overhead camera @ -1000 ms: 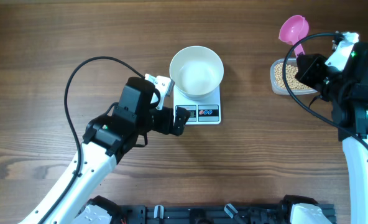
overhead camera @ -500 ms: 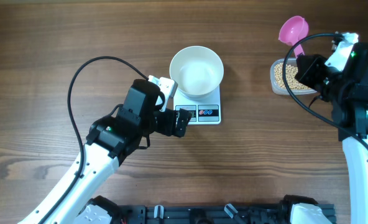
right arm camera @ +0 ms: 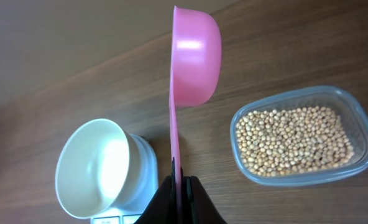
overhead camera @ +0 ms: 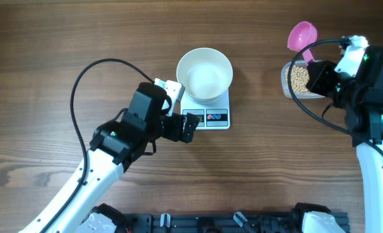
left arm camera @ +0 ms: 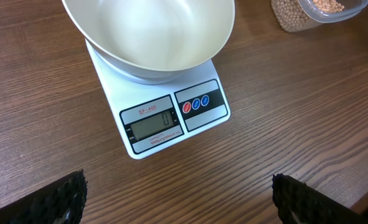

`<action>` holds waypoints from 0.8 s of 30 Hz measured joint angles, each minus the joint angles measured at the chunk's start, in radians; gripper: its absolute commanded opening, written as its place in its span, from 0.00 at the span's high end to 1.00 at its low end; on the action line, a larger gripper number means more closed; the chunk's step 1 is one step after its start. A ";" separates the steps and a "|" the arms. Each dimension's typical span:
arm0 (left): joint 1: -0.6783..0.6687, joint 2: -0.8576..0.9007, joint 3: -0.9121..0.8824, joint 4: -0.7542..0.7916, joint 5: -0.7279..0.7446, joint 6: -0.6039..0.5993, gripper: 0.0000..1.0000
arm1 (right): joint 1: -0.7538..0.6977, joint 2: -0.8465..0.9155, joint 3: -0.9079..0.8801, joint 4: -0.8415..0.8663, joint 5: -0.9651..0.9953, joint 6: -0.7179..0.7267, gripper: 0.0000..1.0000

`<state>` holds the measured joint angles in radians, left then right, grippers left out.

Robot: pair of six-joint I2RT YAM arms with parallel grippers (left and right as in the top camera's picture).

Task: Scoop item into bowl and weigh 150g on scale
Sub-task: 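Lower the pink scoop into the soybean tub with the right gripper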

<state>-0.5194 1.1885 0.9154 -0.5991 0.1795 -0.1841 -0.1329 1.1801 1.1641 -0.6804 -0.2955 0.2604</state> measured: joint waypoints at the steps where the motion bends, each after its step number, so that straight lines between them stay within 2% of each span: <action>1: 0.000 0.000 0.000 0.000 0.000 0.000 0.00 | 0.000 0.000 0.000 -0.005 0.002 -0.018 0.96; 13: 0.000 0.000 0.000 0.000 0.000 0.000 0.00 | 0.000 0.004 0.000 -0.187 0.294 -0.209 0.96; 17: 0.000 0.000 0.000 0.000 0.000 0.000 0.00 | 0.000 0.039 0.000 -0.194 0.358 -0.246 0.96; 24: 0.000 0.000 0.000 0.000 0.000 0.000 0.00 | 0.000 0.167 0.000 -0.179 0.399 -0.416 0.96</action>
<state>-0.5194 1.1885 0.9157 -0.5995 0.1795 -0.1841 -0.1329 1.3468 1.1645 -0.8597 0.1032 -0.1555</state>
